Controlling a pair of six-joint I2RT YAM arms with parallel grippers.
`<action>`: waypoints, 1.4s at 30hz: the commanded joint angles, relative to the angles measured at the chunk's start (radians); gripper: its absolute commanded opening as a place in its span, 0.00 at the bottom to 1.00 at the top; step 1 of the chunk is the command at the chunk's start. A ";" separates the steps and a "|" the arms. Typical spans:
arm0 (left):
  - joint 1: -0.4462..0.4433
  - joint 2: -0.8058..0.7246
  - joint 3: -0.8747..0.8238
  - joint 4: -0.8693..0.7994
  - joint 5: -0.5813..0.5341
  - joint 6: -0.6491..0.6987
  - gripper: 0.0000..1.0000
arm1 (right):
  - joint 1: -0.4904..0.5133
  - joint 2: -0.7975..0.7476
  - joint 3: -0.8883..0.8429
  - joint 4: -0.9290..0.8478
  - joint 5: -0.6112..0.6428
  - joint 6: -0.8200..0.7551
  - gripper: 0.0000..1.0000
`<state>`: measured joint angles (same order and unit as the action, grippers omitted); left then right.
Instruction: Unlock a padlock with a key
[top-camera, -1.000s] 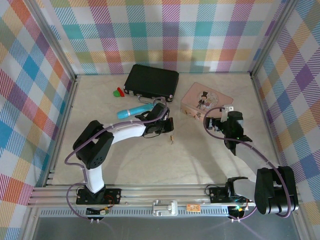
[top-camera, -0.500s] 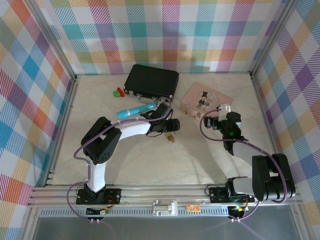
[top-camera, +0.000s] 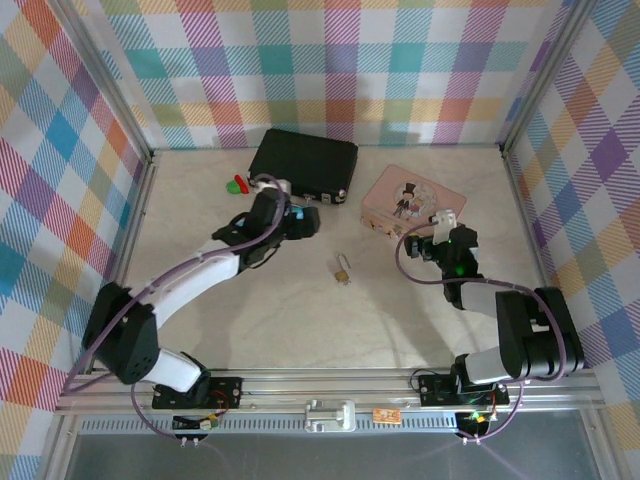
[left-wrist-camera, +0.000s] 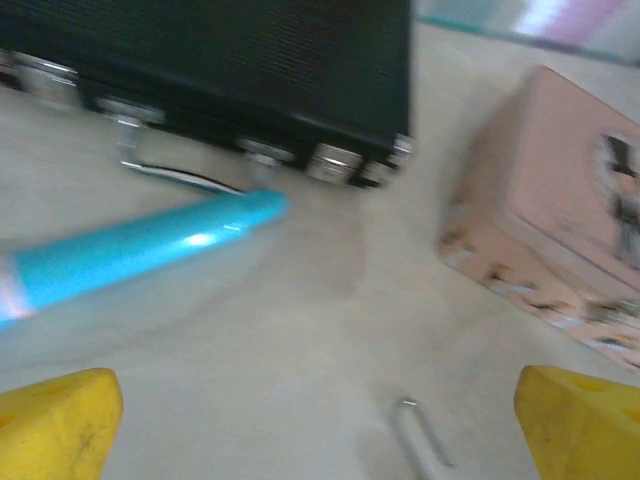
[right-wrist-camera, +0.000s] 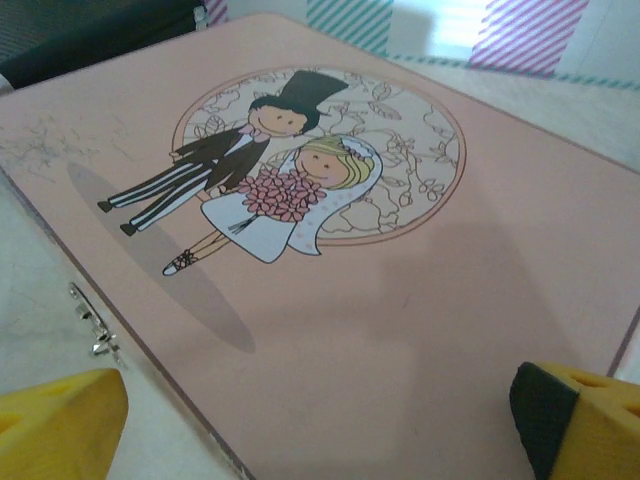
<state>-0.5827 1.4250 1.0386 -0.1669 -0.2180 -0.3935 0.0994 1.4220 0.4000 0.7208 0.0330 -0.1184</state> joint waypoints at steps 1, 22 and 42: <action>0.067 -0.099 -0.086 -0.054 -0.133 0.106 1.00 | 0.009 0.012 -0.010 0.063 -0.012 -0.006 0.99; 0.387 -0.434 -0.748 0.540 -0.445 0.260 1.00 | -0.065 0.112 0.002 0.125 0.022 0.123 0.99; 0.406 0.155 -0.695 1.166 -0.145 0.457 1.00 | -0.073 0.114 0.007 0.116 0.003 0.126 0.99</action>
<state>-0.1928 1.5993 0.2775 1.0531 -0.3737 0.0608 0.0376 1.5162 0.4004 0.8906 0.0402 -0.0147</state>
